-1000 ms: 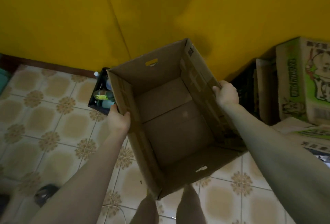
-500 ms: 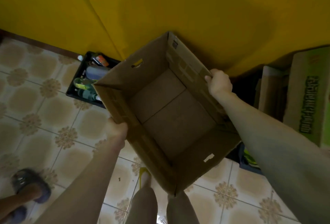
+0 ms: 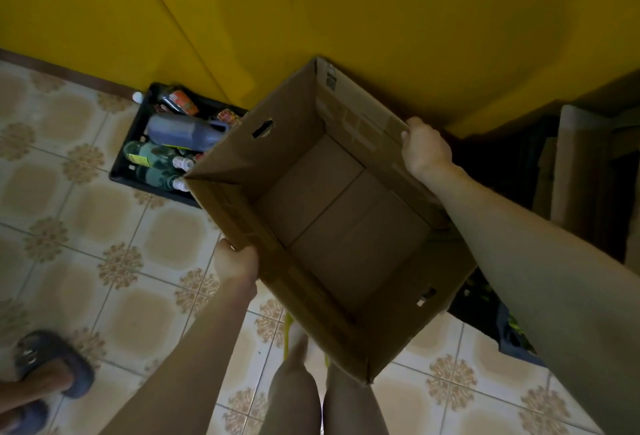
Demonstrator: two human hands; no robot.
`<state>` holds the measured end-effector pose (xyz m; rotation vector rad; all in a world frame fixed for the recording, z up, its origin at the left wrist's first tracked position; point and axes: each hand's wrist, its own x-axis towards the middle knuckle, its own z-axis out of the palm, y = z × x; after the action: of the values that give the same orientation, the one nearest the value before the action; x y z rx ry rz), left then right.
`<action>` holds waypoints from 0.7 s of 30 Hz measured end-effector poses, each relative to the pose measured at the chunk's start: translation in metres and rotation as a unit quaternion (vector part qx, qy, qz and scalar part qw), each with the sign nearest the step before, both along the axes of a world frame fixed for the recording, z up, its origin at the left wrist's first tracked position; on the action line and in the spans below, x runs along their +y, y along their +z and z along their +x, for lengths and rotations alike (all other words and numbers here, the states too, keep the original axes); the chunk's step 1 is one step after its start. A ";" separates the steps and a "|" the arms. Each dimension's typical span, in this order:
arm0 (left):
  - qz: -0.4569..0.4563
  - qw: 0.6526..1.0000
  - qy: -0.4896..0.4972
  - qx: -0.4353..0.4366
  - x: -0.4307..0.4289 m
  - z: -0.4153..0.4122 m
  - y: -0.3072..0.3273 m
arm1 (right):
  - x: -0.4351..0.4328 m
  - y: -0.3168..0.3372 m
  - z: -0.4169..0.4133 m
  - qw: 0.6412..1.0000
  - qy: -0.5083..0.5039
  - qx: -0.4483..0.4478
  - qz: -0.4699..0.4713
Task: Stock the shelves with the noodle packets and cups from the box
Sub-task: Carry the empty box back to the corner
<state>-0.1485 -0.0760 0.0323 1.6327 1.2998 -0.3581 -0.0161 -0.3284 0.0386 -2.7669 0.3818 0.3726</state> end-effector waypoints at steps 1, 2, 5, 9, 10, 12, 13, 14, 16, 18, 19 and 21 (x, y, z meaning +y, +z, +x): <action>0.001 1.000 0.002 -0.007 0.001 0.000 -0.003 | 0.000 -0.002 0.001 1.000 0.006 -0.004 -0.009; 0.001 1.000 0.000 -0.012 0.002 0.000 -0.004 | 0.001 -0.002 0.002 1.000 0.008 -0.006 -0.016; -0.003 1.000 -0.005 -0.021 0.005 -0.001 -0.005 | -0.001 0.002 -0.003 1.000 -0.022 -0.010 -0.012; -0.013 1.000 -0.012 -0.021 0.005 -0.002 -0.002 | -0.004 0.018 -0.035 0.970 -0.167 -0.126 0.120; -0.015 1.000 -0.012 -0.020 0.004 -0.002 -0.001 | -0.003 0.021 -0.049 0.960 -0.196 -0.150 0.134; -0.012 1.000 -0.015 -0.022 0.002 -0.004 0.003 | 0.000 0.023 -0.078 0.954 -0.229 -0.158 0.115; -0.008 1.000 -0.016 -0.023 0.000 -0.005 0.005 | 0.000 0.021 -0.091 0.952 -0.245 -0.151 0.101; -0.004 1.000 -0.017 -0.024 -0.002 -0.006 0.008 | 0.000 0.020 -0.103 0.948 -0.268 -0.144 0.094; 0.001 1.000 -0.015 -0.026 -0.006 -0.009 0.011 | -0.001 0.019 -0.119 0.930 -0.322 -0.144 0.101; 0.003 1.000 -0.006 -0.027 -0.008 -0.013 0.013 | 0.001 0.024 -0.131 0.915 -0.351 -0.155 0.122; 0.001 1.000 0.000 -0.029 -0.010 -0.015 0.014 | 0.003 0.027 -0.137 0.910 -0.355 -0.167 0.132; 0.000 0.999 0.008 -0.034 -0.012 -0.019 0.017 | 0.008 0.033 -0.147 0.897 -0.372 -0.194 0.141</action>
<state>-0.1673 -0.0878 0.0490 1.6201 1.2598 -0.2907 -0.1632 -0.3205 0.0712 -2.1238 1.1119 -0.2880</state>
